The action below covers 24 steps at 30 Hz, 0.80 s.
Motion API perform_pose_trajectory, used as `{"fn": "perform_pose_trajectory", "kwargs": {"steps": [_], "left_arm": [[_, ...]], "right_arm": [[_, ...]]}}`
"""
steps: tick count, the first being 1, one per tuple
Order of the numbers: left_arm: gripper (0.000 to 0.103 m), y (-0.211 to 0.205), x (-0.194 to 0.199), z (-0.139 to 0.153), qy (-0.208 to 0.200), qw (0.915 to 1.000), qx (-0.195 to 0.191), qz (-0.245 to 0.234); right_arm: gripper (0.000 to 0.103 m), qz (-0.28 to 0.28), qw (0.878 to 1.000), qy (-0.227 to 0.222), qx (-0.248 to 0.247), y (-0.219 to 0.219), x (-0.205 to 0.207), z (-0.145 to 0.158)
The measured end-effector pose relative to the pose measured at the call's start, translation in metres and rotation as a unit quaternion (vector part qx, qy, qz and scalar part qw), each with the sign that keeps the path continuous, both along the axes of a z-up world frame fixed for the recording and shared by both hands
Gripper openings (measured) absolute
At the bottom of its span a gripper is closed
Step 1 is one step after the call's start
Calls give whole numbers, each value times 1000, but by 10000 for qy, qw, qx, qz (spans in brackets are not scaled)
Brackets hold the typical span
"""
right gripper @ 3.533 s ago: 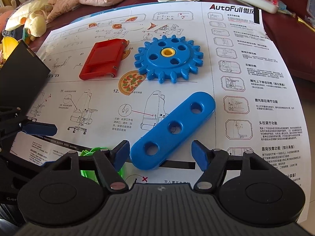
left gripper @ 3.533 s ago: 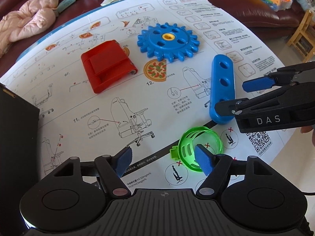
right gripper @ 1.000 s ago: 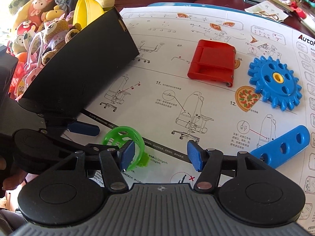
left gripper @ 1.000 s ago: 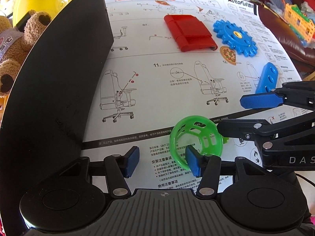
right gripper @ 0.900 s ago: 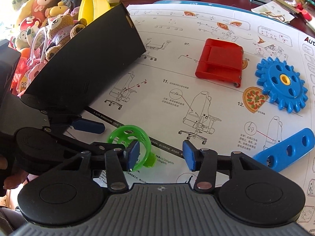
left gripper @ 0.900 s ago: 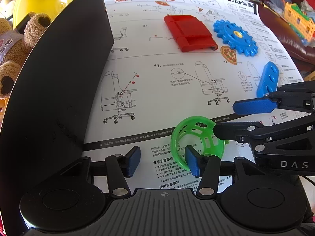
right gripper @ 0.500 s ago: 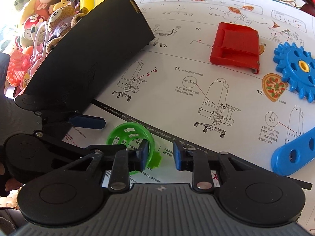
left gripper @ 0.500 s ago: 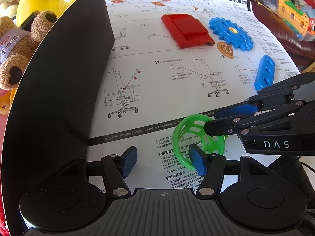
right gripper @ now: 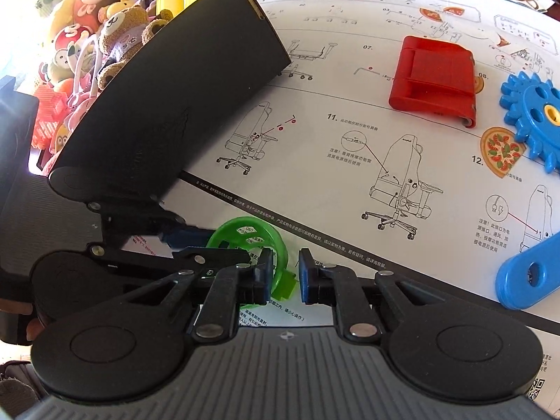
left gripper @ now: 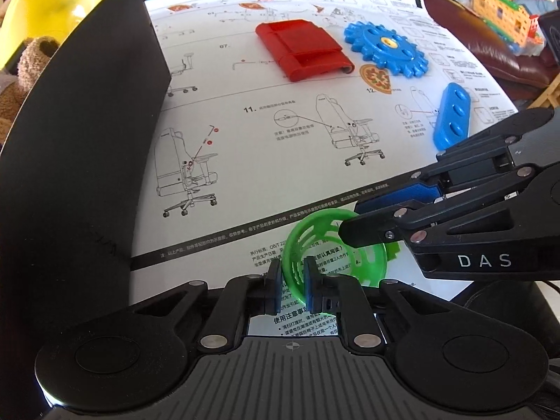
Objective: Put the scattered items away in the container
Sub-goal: 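Close the right tool on the green ring while the left tool closes on it, then carry the green ring over the cardboard box with both tools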
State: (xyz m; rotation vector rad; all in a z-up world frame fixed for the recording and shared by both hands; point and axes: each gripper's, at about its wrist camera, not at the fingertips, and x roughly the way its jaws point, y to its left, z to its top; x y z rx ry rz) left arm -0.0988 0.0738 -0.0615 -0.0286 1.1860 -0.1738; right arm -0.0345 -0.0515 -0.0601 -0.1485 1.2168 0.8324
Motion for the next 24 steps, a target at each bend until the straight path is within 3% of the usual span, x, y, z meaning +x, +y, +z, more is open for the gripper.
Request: {"fn": "perform_pose_trajectory", "kwargs": {"steps": [2, 7, 10, 11, 14, 17, 20, 22, 23, 24], "left_arm": [[6, -5, -1, 0, -87, 9999, 127, -53], [6, -1, -1, -1, -67, 10000, 26, -23], [18, -2, -2, 0, -75, 9999, 63, -52], [32, -2, -2, 0, -74, 9999, 67, -56], [54, -4, -3, 0, -58, 9999, 158, -6], [60, -4, -3, 3, -81, 9997, 240, 28], [60, -3, 0, 3, -10, 9998, 211, 43], [37, -3, 3, 2, 43, 9998, 174, 39], [19, -3, 4, 2, 72, 9999, 101, 16], [10, -4, 5, 1, 119, 9999, -3, -21]], "right_arm": [[20, 48, 10000, -57, -52, 2, 0, 1], [20, 149, 9998, -70, -142, 11, 1, -3], [17, 138, 9997, -34, -184, 11, 1, -7], [16, 128, 9998, -37, -174, 10, 0, -7], [10, 110, 9997, -103, -194, 9, -1, -6], [9, 22, 9998, -78, -156, 5, 2, -5], [9, 1, 9998, -119, -161, 4, 2, -4], [9, -32, 9998, -153, -138, 4, 2, -3], [9, -42, 9998, -159, -107, 3, 2, -2], [9, -55, 9998, -152, -68, 2, 1, 0]]}}
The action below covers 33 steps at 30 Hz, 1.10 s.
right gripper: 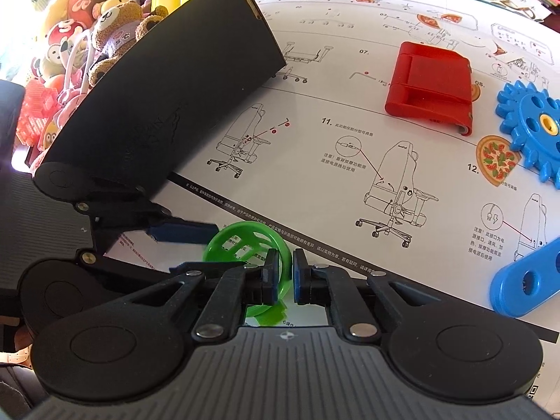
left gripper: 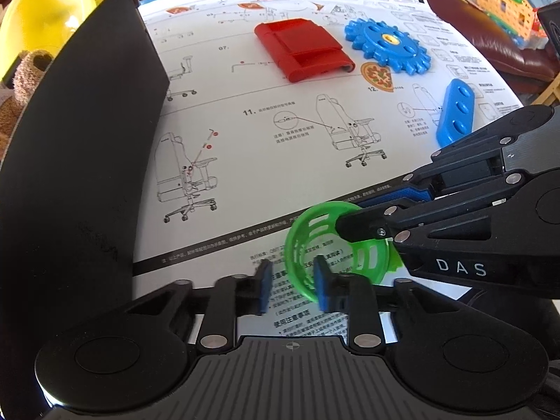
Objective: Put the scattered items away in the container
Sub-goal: 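Carry the green ring over the cardboard box with both tools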
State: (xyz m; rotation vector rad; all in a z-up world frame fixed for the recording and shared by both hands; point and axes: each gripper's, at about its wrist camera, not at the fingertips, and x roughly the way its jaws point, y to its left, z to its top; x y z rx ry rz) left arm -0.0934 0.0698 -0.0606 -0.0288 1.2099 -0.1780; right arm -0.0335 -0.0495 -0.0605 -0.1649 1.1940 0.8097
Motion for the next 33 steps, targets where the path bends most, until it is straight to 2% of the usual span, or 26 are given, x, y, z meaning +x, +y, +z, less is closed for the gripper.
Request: {"fn": "perform_pose_trajectory", "kwargs": {"steps": [4, 9, 19, 28, 33], "left_arm": [[7, -7, 1, 0, -108, 9997, 159, -148], [6, -4, 4, -2, -61, 9998, 129, -121], [7, -11, 4, -2, -125, 9992, 326, -204], [7, -13, 2, 6, -197, 9995, 207, -127], [7, -18, -2, 25, -509, 9981, 338, -120]], "right_arm": [[10, -64, 10000, 57, -20, -4, 0, 0], [10, -49, 9999, 100, -20, -1, 4, 0], [9, -182, 9997, 159, 32, -3, 5, -2], [10, -246, 9997, 30, 7, -7, -1, 9], [10, -256, 9994, -229, 77, -11, -4, 27]]}}
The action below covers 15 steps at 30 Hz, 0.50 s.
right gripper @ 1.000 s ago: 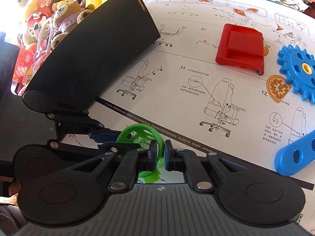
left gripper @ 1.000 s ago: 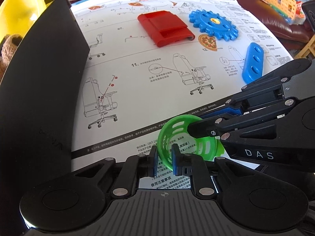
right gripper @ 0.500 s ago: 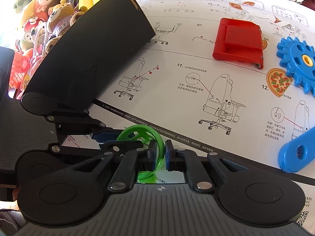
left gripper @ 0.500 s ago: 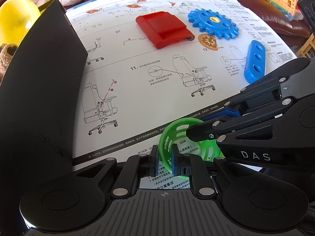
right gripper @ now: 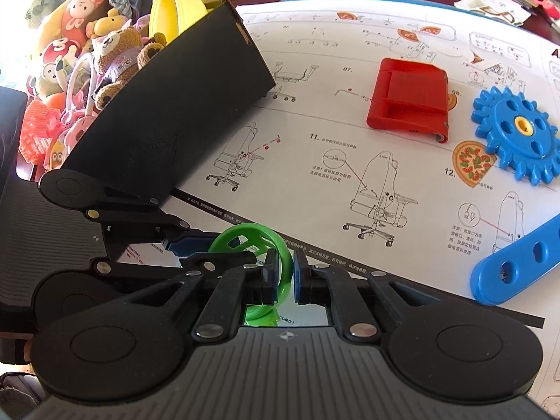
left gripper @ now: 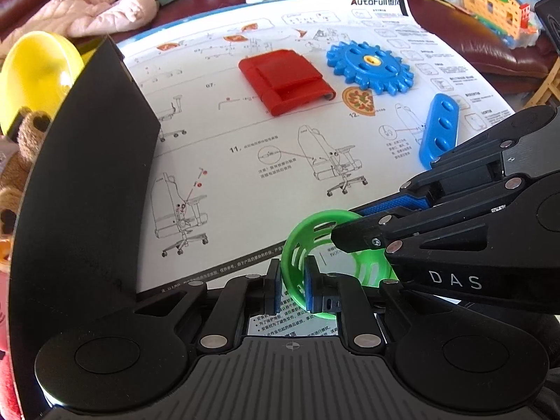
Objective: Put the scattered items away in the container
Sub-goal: 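Carry the green ring over the cardboard box with both tools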
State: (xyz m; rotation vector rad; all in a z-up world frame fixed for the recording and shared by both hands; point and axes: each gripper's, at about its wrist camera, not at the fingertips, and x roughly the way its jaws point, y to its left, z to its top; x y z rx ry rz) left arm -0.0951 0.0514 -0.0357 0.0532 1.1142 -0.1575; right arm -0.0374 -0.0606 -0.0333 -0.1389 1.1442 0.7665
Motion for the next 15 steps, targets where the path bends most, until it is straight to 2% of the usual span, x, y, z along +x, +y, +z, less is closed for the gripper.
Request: {"fn": "perform_pose_trajectory", "kwargs": {"steps": [3, 8, 15], "left_arm": [[7, 0, -2, 20, -219, 9997, 33, 83], [7, 17, -10, 64, -662, 9970, 39, 400], [8, 75, -36, 114, -1158, 9840, 69, 1352]], "right_arm": [[10, 52, 9998, -200, 45, 0, -1, 17], [10, 281, 9969, -696, 238, 13, -4, 61], [11, 905, 9863, -1195, 692, 69, -8, 108]]}}
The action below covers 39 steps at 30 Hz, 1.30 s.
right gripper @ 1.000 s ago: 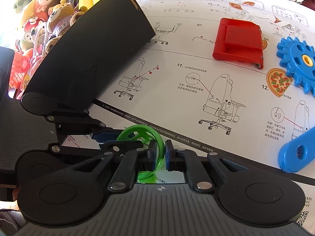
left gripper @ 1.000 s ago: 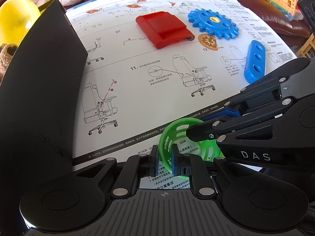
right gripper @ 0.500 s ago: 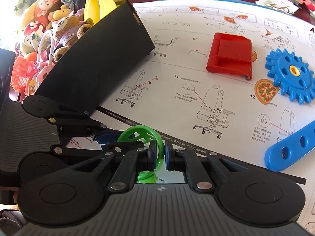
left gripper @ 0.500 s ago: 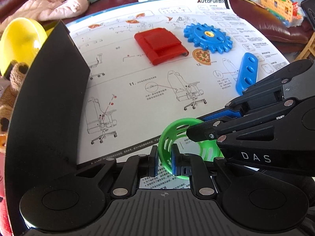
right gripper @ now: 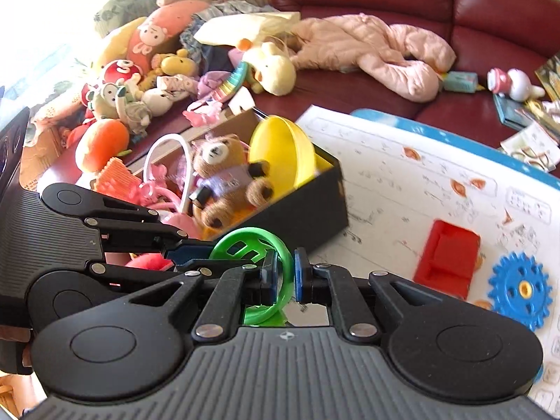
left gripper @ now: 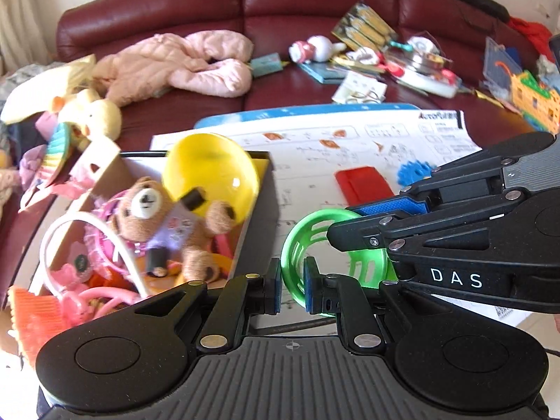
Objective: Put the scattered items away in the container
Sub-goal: 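Carry the green ring over the cardboard box with both tools, then open both tools to drop the green ring into the box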
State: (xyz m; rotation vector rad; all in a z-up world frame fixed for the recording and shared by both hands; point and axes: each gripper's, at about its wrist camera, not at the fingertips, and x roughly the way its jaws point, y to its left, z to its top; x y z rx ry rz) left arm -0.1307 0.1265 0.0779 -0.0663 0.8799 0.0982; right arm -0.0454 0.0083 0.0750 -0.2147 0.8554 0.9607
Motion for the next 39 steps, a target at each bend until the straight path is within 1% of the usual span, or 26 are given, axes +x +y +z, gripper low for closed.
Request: {"fn": "perform_pose_trajectory", "kwargs": {"steps": [3, 6, 9, 12, 15, 20, 21, 22, 23, 24, 25, 26, 31, 33, 35, 39], "left_arm": [[8, 30, -20, 8, -37, 9989, -24, 467], [8, 58, -36, 12, -1, 9960, 83, 893], [9, 81, -48, 14, 13, 9924, 109, 1223], [9, 99, -58, 14, -4, 9898, 145, 1418], [9, 112, -63, 14, 16, 9883, 162, 1516], [9, 125, -65, 8, 115, 9862, 56, 1649], [13, 126, -66, 6, 146, 9858, 57, 1670], [22, 126, -65, 4, 211, 9850, 83, 1709], [42, 126, -65, 3, 257, 9839, 133, 1763], [66, 125, -65, 3, 274, 9821, 221, 1849], [71, 125, -66, 3, 237, 9818, 231, 1871], [77, 125, -66, 4, 201, 9823, 173, 1853], [81, 115, -62, 9, 140, 9829, 372, 1800], [86, 113, -61, 13, 93, 9818, 510, 1828], [88, 110, -61, 17, 51, 9806, 638, 1853], [88, 108, -62, 25, -25, 9803, 667, 1858]], "right_arm": [[12, 431, 9990, -84, 102, 35, -10, 9], [12, 825, 9964, -92, 190, 70, -20, 11], [12, 1065, 9940, -28, 234, 99, -25, 10], [11, 1264, 9917, -54, 235, 121, -30, 12], [11, 1365, 9903, -61, 244, 134, -34, 12], [13, 1360, 9901, 164, 297, 145, -33, 4], [13, 1348, 9902, 198, 299, 147, -33, 2], [18, 1327, 9905, 187, 309, 147, -33, 1], [34, 1279, 9911, 130, 337, 146, -33, 2], [45, 1227, 9917, 78, 367, 145, -33, 3], [63, 1163, 9923, 30, 417, 143, -32, 6], [65, 1107, 9927, -16, 482, 140, -30, 8], [64, 925, 9942, -16, 555, 130, -21, 11], [64, 880, 9946, -1, 550, 126, -19, 10], [64, 842, 9949, 12, 551, 122, -18, 9], [64, 760, 9952, 62, 619, 115, -16, 7]]}}
